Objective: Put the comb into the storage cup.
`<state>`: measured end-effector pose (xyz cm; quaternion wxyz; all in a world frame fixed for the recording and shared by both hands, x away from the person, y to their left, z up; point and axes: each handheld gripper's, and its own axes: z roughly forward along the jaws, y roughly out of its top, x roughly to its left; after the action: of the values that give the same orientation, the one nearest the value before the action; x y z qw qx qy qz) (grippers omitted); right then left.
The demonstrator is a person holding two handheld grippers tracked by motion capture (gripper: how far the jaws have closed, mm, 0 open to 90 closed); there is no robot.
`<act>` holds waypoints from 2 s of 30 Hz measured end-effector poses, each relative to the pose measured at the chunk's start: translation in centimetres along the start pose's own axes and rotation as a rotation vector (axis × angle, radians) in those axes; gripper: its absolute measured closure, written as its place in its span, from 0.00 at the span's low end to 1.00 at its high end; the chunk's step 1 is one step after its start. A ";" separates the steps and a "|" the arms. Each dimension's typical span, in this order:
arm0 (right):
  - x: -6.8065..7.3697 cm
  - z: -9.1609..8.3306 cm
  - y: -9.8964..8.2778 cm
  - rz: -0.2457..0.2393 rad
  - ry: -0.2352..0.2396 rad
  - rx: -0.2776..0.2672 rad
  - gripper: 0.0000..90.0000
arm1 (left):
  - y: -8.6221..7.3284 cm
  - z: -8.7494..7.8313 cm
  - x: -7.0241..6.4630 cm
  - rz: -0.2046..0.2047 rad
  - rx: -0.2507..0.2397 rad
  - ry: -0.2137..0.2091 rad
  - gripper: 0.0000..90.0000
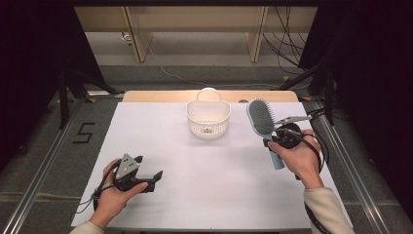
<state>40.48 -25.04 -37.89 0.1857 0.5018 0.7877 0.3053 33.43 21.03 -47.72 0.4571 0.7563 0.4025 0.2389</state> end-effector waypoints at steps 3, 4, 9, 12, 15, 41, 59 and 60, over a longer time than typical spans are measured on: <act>0.0 -0.1 0.1 0.001 0.001 -0.015 0.78 | 0.0 0.0 0.0 0.000 -0.001 0.000 0.10; 0.0 -0.1 0.1 -0.001 0.001 -0.018 0.78 | 0.0 0.0 0.0 0.000 0.000 0.000 0.10; -0.1 -0.2 0.1 0.009 -0.002 -0.028 0.78 | 0.0 0.0 0.0 0.000 -0.001 0.001 0.10; -0.1 -0.3 0.1 0.012 -0.007 -0.043 0.78 | 0.0 0.0 0.0 0.000 0.000 0.000 0.10; -0.1 -0.4 0.2 0.013 -0.007 -0.056 0.78 | 0.0 0.0 0.0 0.000 -0.001 0.001 0.10; -0.3 -1.1 0.5 0.016 -0.014 -0.132 0.78 | 0.0 0.0 0.0 0.001 0.001 0.002 0.10; 0.0 -2.0 0.9 -0.023 -0.034 -0.266 0.78 | 0.0 0.1 0.0 0.000 0.001 0.002 0.10; 0.0 -2.0 0.9 -0.026 -0.034 -0.271 0.78 | 0.0 0.1 0.0 0.000 0.002 0.002 0.10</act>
<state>39.86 -25.33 -35.74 0.2691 0.4671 0.7425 0.3976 33.49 21.02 -47.77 0.4561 0.7565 0.4030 0.2395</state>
